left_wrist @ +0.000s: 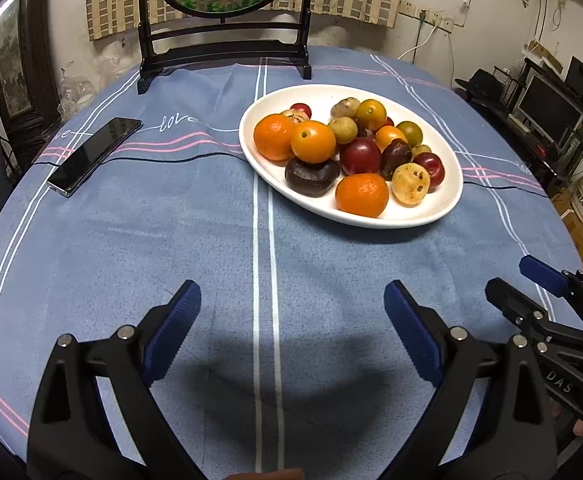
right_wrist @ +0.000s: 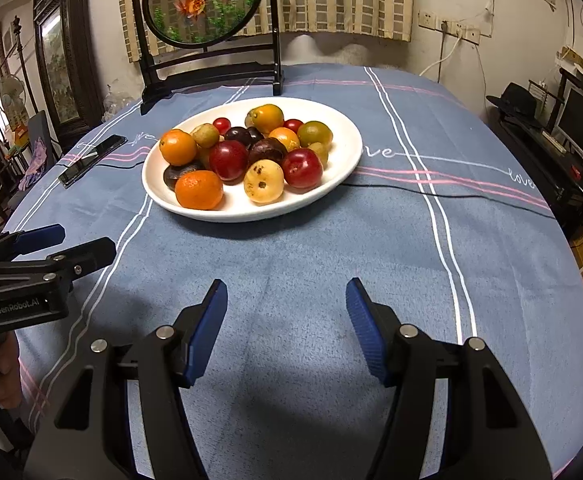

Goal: Organize fruits

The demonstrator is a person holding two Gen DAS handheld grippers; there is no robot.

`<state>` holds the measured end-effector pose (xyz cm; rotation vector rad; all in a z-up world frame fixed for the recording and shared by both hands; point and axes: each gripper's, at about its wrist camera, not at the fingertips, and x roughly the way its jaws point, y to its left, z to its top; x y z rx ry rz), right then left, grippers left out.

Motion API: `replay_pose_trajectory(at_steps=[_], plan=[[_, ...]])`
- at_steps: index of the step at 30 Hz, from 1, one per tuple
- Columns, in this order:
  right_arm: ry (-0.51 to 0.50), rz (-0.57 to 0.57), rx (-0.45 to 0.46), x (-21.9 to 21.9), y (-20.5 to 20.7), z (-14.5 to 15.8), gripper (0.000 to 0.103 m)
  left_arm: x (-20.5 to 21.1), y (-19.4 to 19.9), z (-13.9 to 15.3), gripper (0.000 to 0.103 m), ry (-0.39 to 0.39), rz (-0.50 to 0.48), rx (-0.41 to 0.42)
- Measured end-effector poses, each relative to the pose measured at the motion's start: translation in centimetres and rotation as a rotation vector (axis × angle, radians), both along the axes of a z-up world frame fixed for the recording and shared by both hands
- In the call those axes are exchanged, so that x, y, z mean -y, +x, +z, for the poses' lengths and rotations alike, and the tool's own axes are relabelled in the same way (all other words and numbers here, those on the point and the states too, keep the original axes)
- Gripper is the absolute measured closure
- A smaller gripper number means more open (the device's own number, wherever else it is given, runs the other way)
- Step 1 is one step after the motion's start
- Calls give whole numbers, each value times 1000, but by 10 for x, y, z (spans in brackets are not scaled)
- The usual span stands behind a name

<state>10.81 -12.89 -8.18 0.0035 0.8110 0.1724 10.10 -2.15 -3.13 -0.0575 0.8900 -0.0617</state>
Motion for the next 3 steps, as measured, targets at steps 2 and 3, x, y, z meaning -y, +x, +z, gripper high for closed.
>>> replay_pose_trajectory(at_steps=[2,3], plan=[[-3,-7,-13,1,2,-4,41,-1,2,-3,8,-3,-4,-5],[-5,-12,-19,2,3,-5,41,-1,3,-5,8,-1,-5,-7]])
